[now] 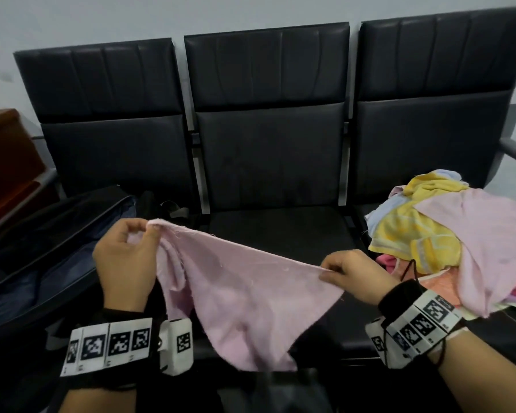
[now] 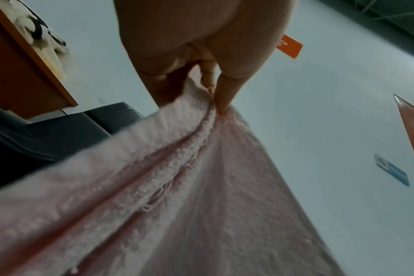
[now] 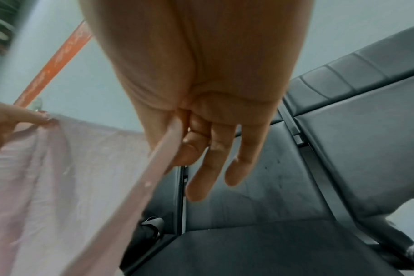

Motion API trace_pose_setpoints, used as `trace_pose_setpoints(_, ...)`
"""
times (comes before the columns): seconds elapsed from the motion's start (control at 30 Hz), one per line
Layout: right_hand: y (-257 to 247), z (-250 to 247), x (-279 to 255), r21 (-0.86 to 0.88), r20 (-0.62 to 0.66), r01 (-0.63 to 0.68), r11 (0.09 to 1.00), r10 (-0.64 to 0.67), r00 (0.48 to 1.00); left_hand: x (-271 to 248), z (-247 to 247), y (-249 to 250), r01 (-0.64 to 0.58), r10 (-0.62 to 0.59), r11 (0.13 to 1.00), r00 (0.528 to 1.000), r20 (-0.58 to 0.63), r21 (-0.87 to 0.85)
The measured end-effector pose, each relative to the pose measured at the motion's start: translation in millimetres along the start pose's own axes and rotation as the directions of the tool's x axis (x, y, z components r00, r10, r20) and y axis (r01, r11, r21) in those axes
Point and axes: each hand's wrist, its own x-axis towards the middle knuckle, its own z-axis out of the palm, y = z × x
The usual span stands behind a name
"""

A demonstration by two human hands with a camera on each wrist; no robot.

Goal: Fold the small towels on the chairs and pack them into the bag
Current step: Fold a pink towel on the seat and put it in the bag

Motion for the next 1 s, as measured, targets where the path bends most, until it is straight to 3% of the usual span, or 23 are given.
trace_pose_setpoints(0.07, 2, 1, 1, 0.019, -0.057, -0.042, 0.999, 0.043, 0.997, 1, -2, 2, 0.023, -0.023, 1.0, 0.999, -0.027, -0.014)
trace_pose_setpoints(0.17, 0, -4, -1, 0.194, -0.133, -0.081, 0.978, 0.108, 0.985, 3, -1, 8, 0.032, -0.032, 0.999, 0.998, -0.055, -0.002)
trace_pose_setpoints(0.23, -12, -15, -5, 0.364, -0.174, -0.021, 0.931, 0.09, 0.981, 5, 3, 16, 0.021, -0.021, 1.0, 0.999, -0.045, 0.001)
trace_pose_setpoints(0.33, -45, -36, -9, 0.599, -0.221, 0.163, 0.784, -0.034, 0.975, 6, 18, 36, -0.038, 0.037, 0.999, 0.999, -0.007, -0.018)
trace_pose_setpoints(0.43, -76, -53, -7, 0.68, -0.287, 0.288, 0.674, -0.117, 0.951, 0, 41, 56, -0.108, 0.115, 0.992, 0.985, 0.131, -0.061)
trace_pose_setpoints(0.53, -89, -53, -2, 0.755, -0.158, 0.234, 0.613, -0.176, 0.972, -13, 59, 62, -0.104, 0.115, 0.993, 0.924, 0.364, -0.05)
trace_pose_setpoints(0.63, -90, -42, 0, 0.671, -0.014, 0.152, 0.726, -0.193, 0.981, -29, 65, 52, -0.124, 0.131, 0.991, 0.828, 0.545, -0.051)
trace_pose_setpoints(0.77, -93, -26, 5, 0.533, -0.111, 0.196, 0.823, -0.162, 0.981, -47, 64, 45, -0.12, 0.166, 0.986, 0.725, 0.668, -0.114)
trace_pose_setpoints(0.87, -99, -17, 11, 0.36, -0.211, 0.256, 0.897, -0.189, 0.959, -51, 62, 48, -0.078, 0.172, 0.983, 0.71, 0.682, -0.167)
trace_pose_setpoints(1.0, -108, -16, 14, 0.322, -0.221, 0.312, 0.894, -0.249, 0.943, -53, 58, 55, -0.031, 0.17, 0.976, 0.724, 0.669, -0.215)
